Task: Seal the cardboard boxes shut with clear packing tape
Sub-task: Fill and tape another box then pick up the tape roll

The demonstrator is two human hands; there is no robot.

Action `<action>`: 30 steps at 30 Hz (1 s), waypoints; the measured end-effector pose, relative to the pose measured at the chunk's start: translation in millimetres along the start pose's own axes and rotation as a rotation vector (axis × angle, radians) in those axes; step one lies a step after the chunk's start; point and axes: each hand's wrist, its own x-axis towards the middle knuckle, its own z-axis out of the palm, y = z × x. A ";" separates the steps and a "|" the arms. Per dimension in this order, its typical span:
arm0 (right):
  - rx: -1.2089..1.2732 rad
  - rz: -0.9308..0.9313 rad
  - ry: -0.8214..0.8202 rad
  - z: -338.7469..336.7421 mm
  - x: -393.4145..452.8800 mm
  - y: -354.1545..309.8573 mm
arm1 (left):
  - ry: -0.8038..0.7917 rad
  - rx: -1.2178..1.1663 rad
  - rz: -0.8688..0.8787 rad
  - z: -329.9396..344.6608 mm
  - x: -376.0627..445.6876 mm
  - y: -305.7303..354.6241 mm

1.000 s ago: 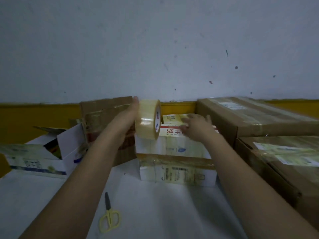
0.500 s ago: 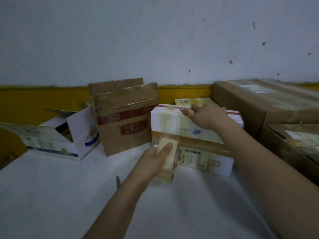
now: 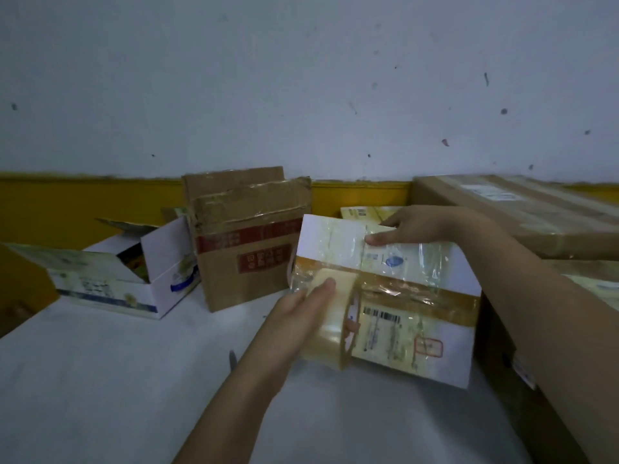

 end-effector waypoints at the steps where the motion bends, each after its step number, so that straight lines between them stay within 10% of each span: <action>1: 0.022 0.003 -0.047 -2.7 -1.7 1.3 | -0.024 -0.053 0.037 -1.3 -5.9 5.9; 7: -0.079 0.069 -0.102 40.5 8.2 4.5 | -0.019 -0.071 0.074 8.2 -5.6 10.5; 12: 0.333 -0.044 0.124 66.9 31.6 -8.9 | -0.010 -0.055 0.088 20.1 21.8 11.4; 17: 0.689 0.073 -0.074 107.9 63.3 -17.4 | -0.031 -0.060 -0.009 18.4 38.1 7.0; 30: 0.016 -0.104 -0.196 133.1 94.8 -9.6 | -0.096 -0.008 -0.323 -18.0 -72.7 9.7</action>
